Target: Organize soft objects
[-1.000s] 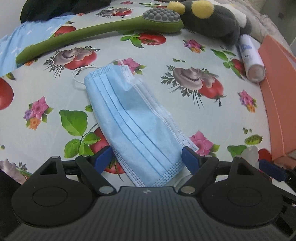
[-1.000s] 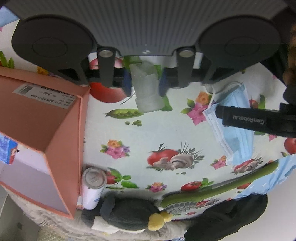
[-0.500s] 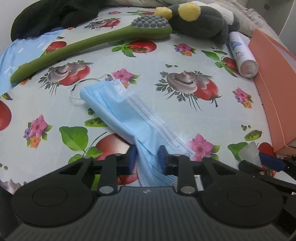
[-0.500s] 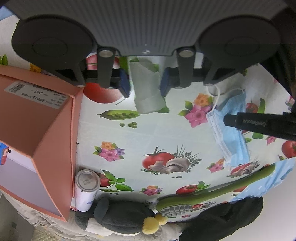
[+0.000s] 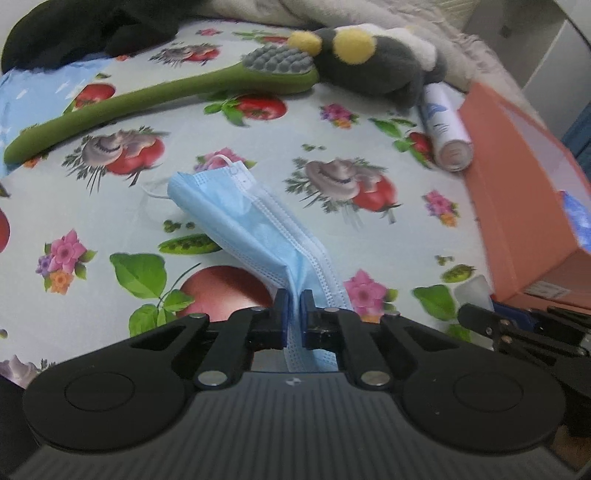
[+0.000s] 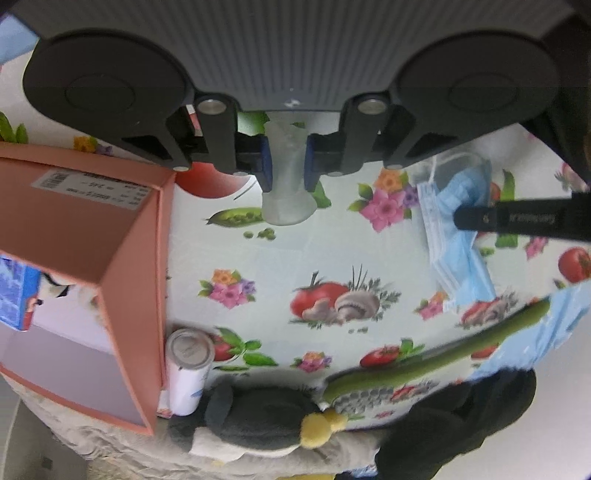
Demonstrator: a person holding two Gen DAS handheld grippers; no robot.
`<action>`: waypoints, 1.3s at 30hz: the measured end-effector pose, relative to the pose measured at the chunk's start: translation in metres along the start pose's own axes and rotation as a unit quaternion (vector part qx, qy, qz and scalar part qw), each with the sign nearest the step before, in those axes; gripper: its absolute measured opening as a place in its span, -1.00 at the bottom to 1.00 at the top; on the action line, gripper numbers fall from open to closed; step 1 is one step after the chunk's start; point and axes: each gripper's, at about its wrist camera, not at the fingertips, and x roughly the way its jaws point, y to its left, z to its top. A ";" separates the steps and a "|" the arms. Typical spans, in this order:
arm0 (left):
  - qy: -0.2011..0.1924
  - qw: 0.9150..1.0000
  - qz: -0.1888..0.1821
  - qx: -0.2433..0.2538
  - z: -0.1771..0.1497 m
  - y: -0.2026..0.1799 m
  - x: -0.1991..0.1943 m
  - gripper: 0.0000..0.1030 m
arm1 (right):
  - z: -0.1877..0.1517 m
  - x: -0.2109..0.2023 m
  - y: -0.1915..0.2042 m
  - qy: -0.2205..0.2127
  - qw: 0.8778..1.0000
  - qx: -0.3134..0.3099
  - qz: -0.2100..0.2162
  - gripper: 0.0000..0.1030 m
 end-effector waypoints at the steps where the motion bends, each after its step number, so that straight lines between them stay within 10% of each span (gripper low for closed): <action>1: -0.003 1.000 -0.008 0.004 0.001 -0.002 -0.006 -0.85 | 0.002 -0.005 0.000 -0.004 1.000 0.003 0.000 -0.59; 23: -0.085 0.978 -0.158 0.105 0.035 -0.065 -0.142 -0.85 | 0.026 -0.152 -0.008 -0.142 0.986 0.084 -0.032 -0.58; 39: -0.078 0.957 -0.230 0.159 0.020 -0.145 -0.165 -0.85 | -0.006 -0.215 -0.050 -0.186 0.969 0.137 -0.086 -0.58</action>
